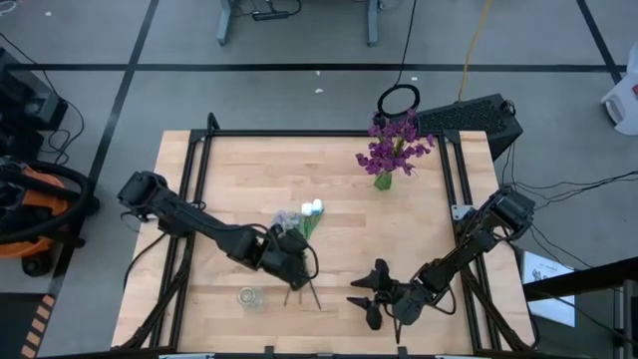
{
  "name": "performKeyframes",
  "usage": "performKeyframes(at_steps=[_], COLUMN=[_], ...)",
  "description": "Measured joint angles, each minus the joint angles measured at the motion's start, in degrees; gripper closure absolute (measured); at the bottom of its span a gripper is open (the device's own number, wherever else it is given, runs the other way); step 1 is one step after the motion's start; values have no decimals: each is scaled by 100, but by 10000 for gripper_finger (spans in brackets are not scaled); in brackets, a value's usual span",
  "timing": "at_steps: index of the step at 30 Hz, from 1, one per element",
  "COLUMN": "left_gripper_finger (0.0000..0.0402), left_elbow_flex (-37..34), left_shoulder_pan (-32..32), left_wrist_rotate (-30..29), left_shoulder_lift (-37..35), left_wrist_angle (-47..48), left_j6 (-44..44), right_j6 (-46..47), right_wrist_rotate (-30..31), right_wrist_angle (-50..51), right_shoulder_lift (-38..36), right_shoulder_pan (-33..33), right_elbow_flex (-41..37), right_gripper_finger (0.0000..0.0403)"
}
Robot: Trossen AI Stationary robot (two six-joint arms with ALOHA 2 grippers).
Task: Sort flowers into vase by color
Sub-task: Put the dark white flower into the transparent vase
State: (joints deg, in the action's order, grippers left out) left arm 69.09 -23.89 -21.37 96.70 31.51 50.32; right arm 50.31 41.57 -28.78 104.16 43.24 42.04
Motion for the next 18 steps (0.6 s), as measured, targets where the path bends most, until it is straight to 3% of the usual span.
performKeyframes(at_steps=[9, 18], left_gripper_finger=[227, 201], left_elbow_flex=[-3, -3], left_shoulder_pan=[-52, 94], left_wrist_rotate=[-570, -886], left_shoulder_lift=[424, 453], left_wrist_angle=[34, 737], left_j6=[1171, 2855], right_j6=[150, 154], right_wrist_rotate=[-149, -145], right_wrist_angle=[-5, -15], right_shoulder_lift=[0, 0], right_shoulder_pan=[81, 129], right_elbow_flex=[0, 0], right_gripper_finger=[188, 188])
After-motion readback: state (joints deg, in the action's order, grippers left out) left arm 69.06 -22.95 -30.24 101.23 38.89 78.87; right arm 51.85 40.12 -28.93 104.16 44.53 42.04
